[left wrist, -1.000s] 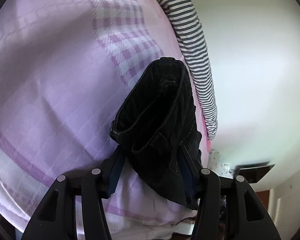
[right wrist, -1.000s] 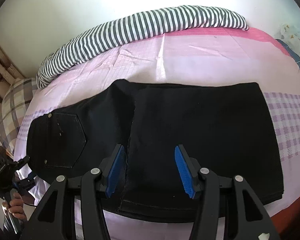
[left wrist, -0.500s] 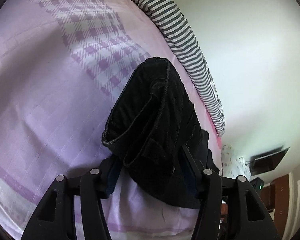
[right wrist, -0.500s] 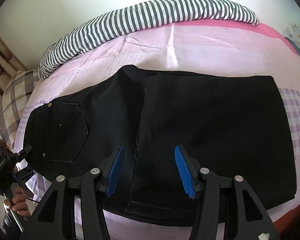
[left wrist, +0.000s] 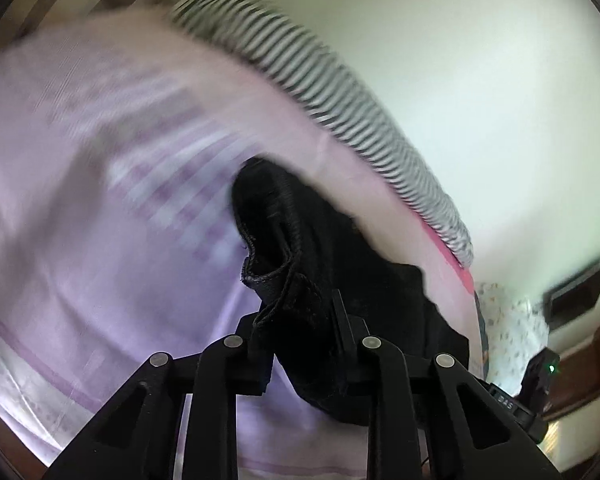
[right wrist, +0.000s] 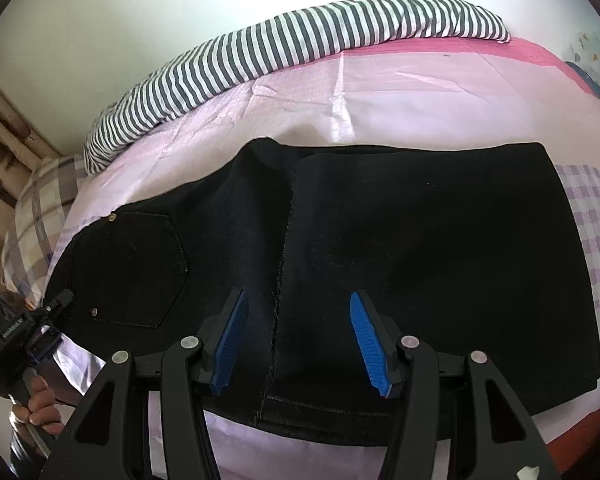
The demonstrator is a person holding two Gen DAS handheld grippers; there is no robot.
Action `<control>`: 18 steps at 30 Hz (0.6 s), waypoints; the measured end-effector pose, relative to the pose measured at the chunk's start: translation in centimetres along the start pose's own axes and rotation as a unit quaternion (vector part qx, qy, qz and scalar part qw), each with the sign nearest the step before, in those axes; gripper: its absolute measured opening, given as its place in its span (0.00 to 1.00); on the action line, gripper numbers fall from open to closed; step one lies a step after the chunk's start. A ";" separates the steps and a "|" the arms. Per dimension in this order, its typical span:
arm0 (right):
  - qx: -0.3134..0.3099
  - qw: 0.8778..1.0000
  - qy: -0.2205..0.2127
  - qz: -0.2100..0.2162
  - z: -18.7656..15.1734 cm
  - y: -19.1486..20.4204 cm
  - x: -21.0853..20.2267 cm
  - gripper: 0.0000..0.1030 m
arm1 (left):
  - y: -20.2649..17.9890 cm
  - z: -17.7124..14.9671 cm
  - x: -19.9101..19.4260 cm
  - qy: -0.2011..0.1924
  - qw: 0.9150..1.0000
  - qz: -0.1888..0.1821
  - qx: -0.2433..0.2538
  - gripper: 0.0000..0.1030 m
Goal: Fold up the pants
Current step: 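Grasp the jeans waistband end with the left gripper and lift it, then fold the waistband end over onto the leg half with the left gripper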
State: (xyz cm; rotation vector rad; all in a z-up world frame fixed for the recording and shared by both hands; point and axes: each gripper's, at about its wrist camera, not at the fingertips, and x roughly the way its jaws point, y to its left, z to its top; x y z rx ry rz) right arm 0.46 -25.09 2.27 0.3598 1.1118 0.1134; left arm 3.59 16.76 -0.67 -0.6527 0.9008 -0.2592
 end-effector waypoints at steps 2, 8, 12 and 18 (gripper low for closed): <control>0.003 1.000 -0.009 0.003 0.0 -0.4 -0.6 0.49 | -2.5 0.6 -0.5 -0.002 1.000 -0.006 0.026 0.22; 0.041 0.998 -0.045 0.018 -0.1 -3.6 -3.5 0.52 | -11.0 1.6 -0.4 0.004 0.994 -0.034 0.104 0.21; 0.062 0.996 -0.065 0.019 0.2 -6.5 -5.0 0.52 | -18.6 0.8 1.2 0.020 0.982 -0.060 0.176 0.21; 0.095 0.991 -0.090 -0.003 0.0 -11.9 -7.6 0.52 | -27.6 -3.2 5.7 0.073 0.960 -0.098 0.253 0.21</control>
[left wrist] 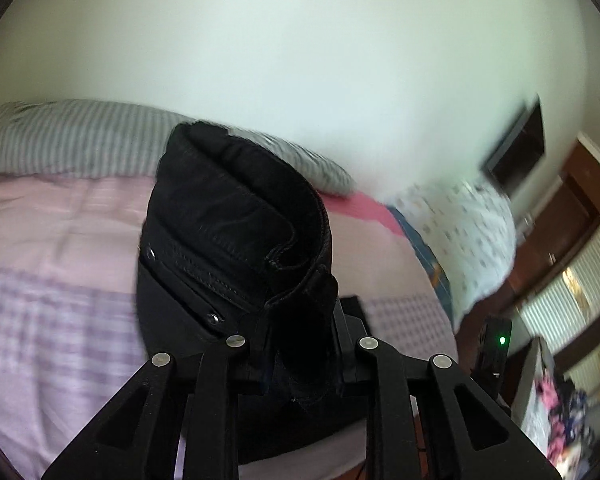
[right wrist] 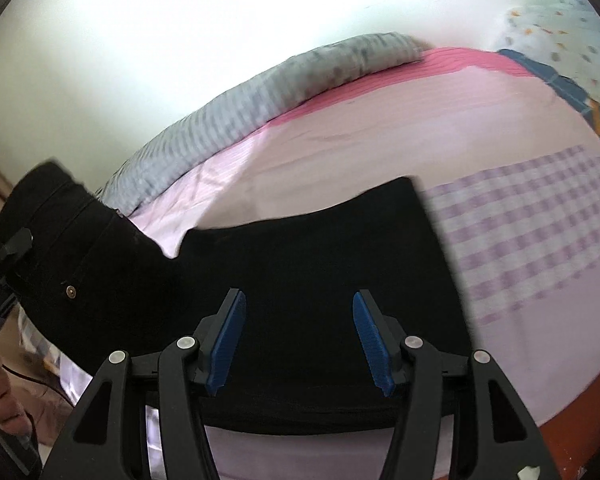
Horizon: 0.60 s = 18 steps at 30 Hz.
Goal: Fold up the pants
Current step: 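Fold the waistband end over onto the leg half with the left gripper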
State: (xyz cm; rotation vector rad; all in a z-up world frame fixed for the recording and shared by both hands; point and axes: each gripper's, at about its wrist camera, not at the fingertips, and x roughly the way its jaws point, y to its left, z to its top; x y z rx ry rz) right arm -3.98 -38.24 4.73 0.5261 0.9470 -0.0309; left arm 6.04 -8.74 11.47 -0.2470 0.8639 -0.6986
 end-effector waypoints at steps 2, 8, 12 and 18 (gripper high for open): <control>0.020 1.000 -0.006 -0.009 0.0 -2.3 -0.7 0.53 | -2.2 -0.3 2.8 0.021 1.000 -0.008 0.015 0.21; 0.079 0.996 -0.008 -0.027 -1.1 -8.2 -1.8 0.54 | -7.7 -2.6 10.2 0.091 0.994 -0.025 0.056 0.21; 0.108 0.994 -0.007 -0.030 -1.8 -10.6 -1.9 0.54 | -10.4 -4.5 14.0 0.120 0.989 -0.022 0.088 0.21; 0.126 0.991 -0.011 -0.033 -2.5 -12.1 -2.0 0.54 | -11.3 -7.3 18.1 0.175 0.975 0.020 0.133 0.23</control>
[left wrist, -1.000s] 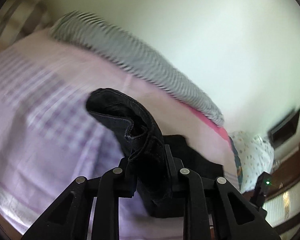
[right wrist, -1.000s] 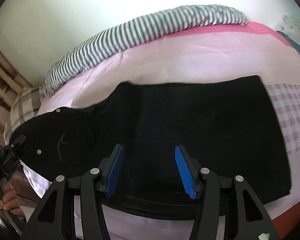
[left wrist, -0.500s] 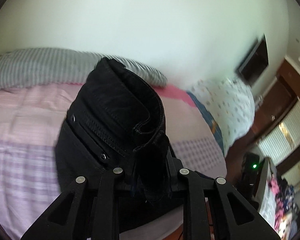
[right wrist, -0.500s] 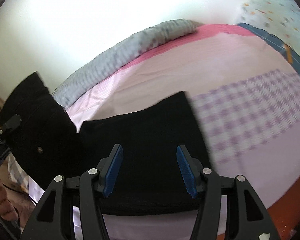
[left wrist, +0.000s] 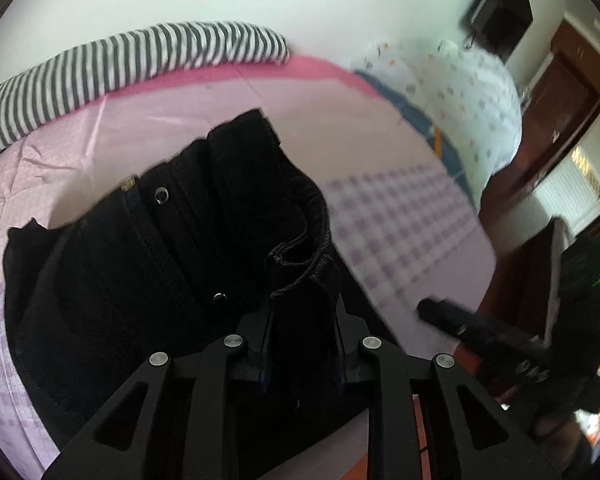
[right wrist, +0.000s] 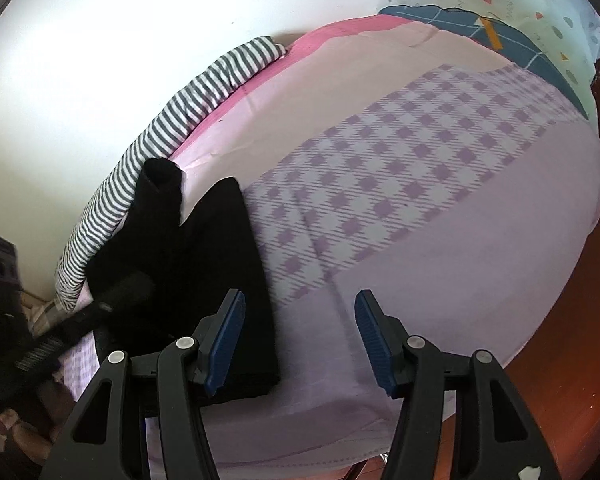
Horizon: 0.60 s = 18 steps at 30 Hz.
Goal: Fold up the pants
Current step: 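Fold the waistband end over onto the leg half with the left gripper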
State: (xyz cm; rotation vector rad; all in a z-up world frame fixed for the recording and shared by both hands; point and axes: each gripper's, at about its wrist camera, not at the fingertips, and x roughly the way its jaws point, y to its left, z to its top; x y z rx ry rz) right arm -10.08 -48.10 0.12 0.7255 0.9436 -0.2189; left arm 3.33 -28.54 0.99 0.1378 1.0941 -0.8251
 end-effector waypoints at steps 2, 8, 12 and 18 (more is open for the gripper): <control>0.000 1.000 -0.002 0.000 0.0 -0.1 -0.1 0.54 | -0.5 -0.4 -0.4 -0.010 1.000 -0.003 0.024 0.38; 0.003 1.000 -0.013 0.006 0.3 0.3 -0.9 0.54 | -1.5 -1.1 -4.4 -0.044 0.996 -0.023 0.076 0.53; -0.031 0.999 -0.017 0.030 0.4 2.6 -1.7 0.53 | 1.7 -2.1 -6.8 -0.056 0.997 0.008 0.051 0.58; -0.061 0.996 0.025 0.066 0.0 5.9 0.3 0.38 | 8.4 -4.1 -7.9 -0.049 0.995 0.083 -0.015 0.58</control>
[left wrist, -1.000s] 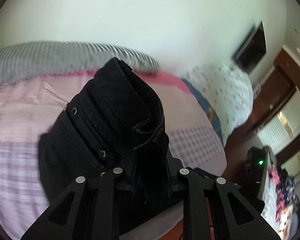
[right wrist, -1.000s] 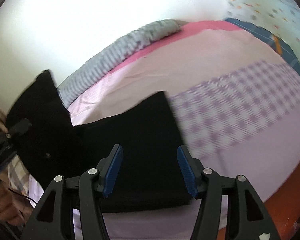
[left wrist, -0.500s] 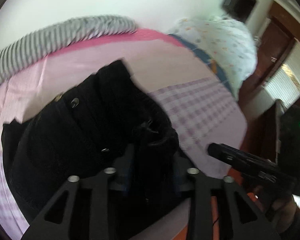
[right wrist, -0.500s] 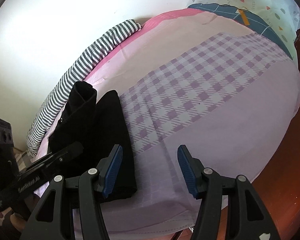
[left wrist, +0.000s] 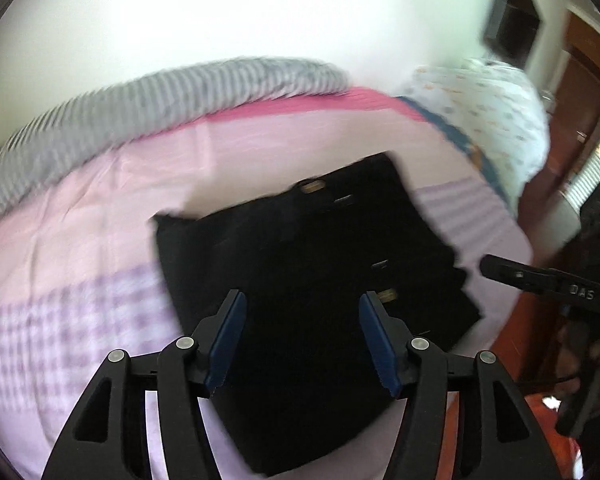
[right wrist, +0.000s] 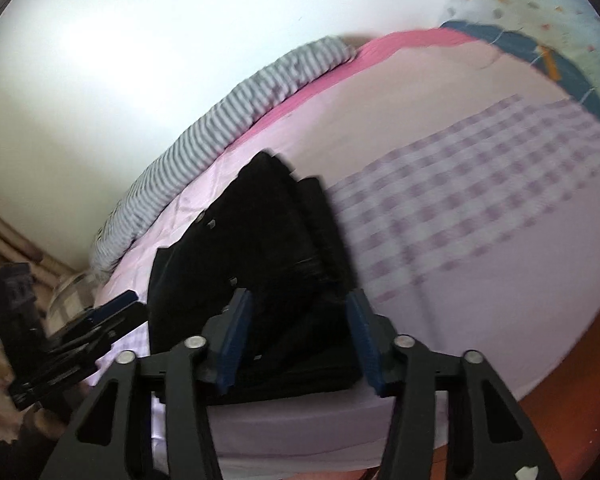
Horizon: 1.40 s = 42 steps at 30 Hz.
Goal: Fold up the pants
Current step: 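Fold the waistband end over onto the leg half with the left gripper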
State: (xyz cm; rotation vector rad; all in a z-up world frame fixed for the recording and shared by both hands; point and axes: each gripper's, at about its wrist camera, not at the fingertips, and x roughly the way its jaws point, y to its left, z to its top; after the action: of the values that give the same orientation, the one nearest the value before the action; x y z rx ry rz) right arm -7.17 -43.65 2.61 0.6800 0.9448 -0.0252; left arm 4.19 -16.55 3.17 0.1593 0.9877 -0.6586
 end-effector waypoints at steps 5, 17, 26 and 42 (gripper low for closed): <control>-0.010 1.000 -0.002 -0.018 0.3 0.6 1.7 0.37 | 2.6 -1.9 0.6 0.009 1.000 0.015 -0.017 0.58; -0.085 0.994 0.010 -0.069 1.6 3.9 2.8 0.13 | 3.5 -3.2 1.5 0.020 0.999 0.005 -0.030 0.58; -0.087 0.987 -0.013 -0.136 0.6 3.0 0.6 0.11 | 4.2 -2.3 1.1 0.009 0.999 -0.013 -0.032 0.58; -0.058 0.988 0.013 -0.145 0.6 1.2 3.4 0.20 | 3.6 -3.2 4.5 0.051 0.998 0.032 -0.016 0.67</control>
State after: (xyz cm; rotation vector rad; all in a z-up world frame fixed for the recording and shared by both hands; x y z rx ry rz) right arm -4.33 -42.15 0.89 0.4325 1.0560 -0.2189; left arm 5.68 -14.35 -2.80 0.1968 1.0863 -0.5802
